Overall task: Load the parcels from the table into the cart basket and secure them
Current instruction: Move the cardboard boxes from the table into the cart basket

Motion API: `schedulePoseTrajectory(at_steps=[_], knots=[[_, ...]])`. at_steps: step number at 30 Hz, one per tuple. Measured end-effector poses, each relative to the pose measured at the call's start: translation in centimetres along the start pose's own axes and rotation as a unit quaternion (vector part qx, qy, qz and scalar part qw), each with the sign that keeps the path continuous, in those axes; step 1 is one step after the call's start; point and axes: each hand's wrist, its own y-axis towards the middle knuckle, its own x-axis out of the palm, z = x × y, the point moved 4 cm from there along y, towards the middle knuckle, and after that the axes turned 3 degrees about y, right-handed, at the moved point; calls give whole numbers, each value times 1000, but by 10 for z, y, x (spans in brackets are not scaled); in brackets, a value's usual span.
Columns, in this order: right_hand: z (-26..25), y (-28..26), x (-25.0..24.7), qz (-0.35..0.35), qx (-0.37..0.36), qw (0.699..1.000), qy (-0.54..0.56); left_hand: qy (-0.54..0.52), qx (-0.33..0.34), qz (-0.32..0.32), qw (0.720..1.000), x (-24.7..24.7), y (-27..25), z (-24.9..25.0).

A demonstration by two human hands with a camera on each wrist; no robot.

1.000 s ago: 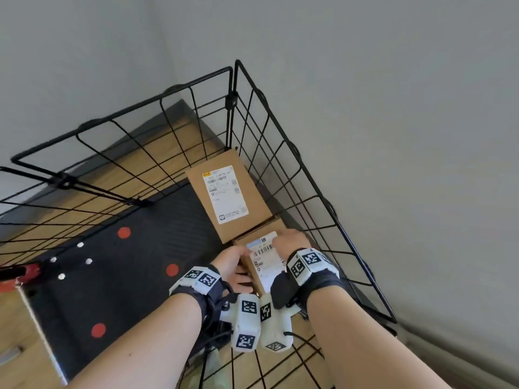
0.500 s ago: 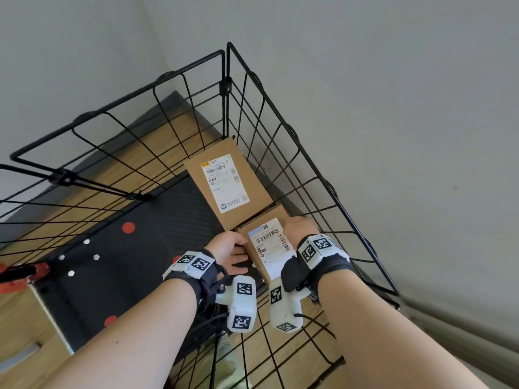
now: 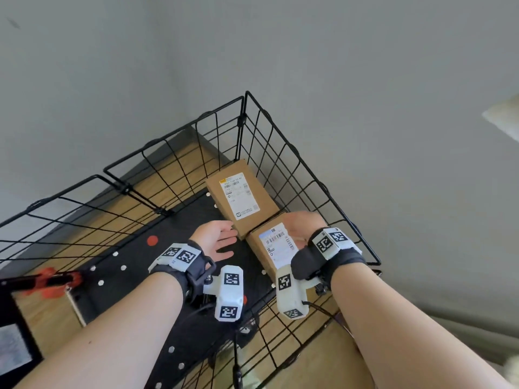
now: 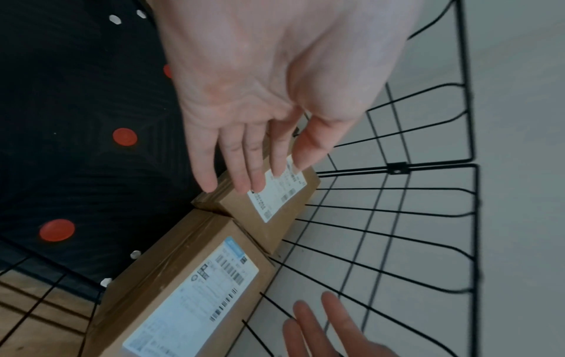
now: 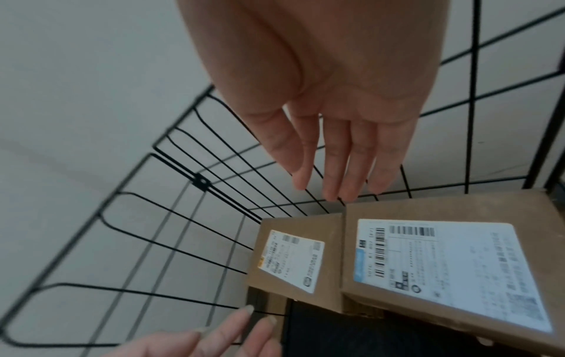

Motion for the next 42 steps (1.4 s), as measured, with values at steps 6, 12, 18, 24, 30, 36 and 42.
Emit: schedulePoseTrajectory(at_steps=[6,12,18,24,30,36,42], knots=[[1,-74,-2,-5,-6,943,332,10,73,-41,996,1,-63,13],[13,-161,15,3,1,919,393,57,161,-61,983,-2,-139,0],[59,-272,44,43,-66,880,469,117,225,-107,961,1,-237,-40],[114,-385,63,151,-107,826,533,144,294,-148,933,23,-323,-78],[194,-452,56,208,-96,784,576,192,306,-211,908,79,-376,-133],[279,-504,43,263,-83,762,586,226,306,-253,889,143,-409,-194],[389,-552,27,308,-68,735,600,256,293,-256,885,230,-429,-269]])
